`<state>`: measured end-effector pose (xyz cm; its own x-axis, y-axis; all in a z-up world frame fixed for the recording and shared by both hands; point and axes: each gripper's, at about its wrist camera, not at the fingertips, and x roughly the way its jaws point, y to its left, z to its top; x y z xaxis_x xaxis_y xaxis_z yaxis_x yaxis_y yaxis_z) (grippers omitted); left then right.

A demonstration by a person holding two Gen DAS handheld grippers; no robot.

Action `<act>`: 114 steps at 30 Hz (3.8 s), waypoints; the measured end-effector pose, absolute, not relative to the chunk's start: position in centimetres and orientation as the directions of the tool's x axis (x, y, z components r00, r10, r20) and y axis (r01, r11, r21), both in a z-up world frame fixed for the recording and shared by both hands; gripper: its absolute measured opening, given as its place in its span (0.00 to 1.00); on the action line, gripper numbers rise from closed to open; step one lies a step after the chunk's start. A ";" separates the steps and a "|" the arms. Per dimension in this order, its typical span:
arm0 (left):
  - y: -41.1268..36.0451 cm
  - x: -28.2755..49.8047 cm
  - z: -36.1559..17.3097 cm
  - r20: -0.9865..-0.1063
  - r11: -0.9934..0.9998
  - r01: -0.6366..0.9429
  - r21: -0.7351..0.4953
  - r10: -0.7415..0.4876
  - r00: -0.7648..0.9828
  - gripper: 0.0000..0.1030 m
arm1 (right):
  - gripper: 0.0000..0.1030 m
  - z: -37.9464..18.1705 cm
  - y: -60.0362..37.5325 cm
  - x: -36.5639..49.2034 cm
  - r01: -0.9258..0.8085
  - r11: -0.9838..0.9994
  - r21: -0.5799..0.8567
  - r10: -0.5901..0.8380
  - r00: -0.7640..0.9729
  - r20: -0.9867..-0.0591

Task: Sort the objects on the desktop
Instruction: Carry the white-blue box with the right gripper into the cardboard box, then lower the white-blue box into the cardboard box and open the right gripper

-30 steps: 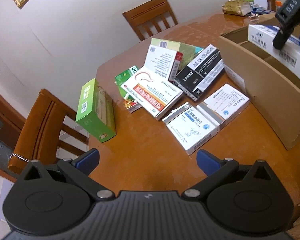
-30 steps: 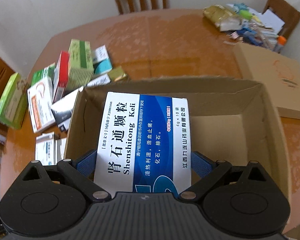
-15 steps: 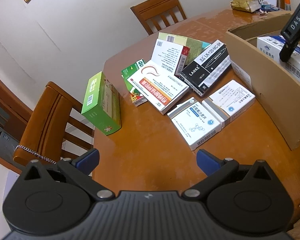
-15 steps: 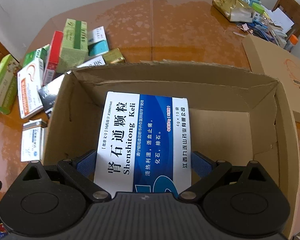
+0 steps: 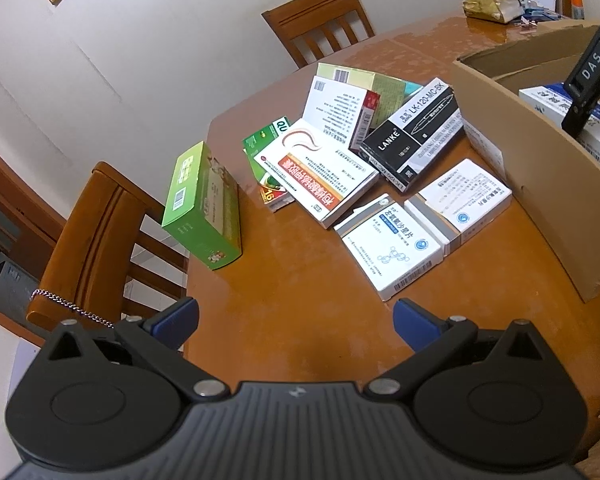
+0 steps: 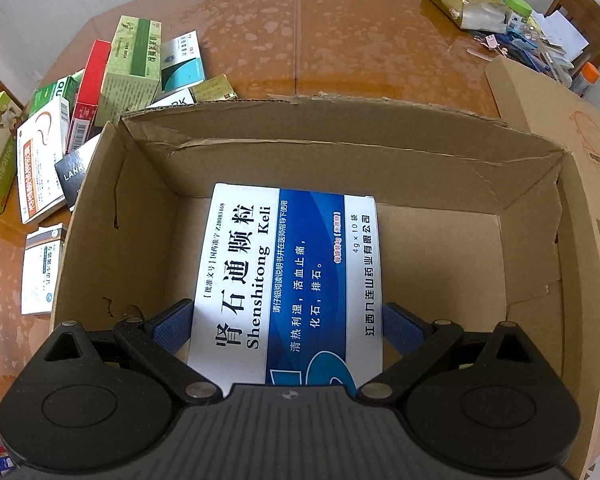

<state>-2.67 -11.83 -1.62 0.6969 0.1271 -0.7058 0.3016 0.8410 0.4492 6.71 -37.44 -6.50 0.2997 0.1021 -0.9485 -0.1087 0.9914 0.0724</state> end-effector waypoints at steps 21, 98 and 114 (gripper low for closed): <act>-11.5 -2.1 -2.1 -0.717 0.845 0.305 0.440 0.126 0.686 1.00 | 0.97 -7.6 -36.9 7.7 -0.102 0.994 0.043 0.070 0.288 -0.955; -12.1 -1.5 -2.5 -0.731 0.824 0.358 0.439 0.096 0.675 1.00 | 1.00 -8.7 -45.5 7.2 0.252 0.868 0.428 0.377 0.228 -0.898; -12.3 -1.5 -2.4 -0.728 0.818 0.359 0.449 0.102 0.678 1.00 | 1.00 -9.6 -41.5 7.0 0.212 0.824 0.526 0.491 0.199 -0.848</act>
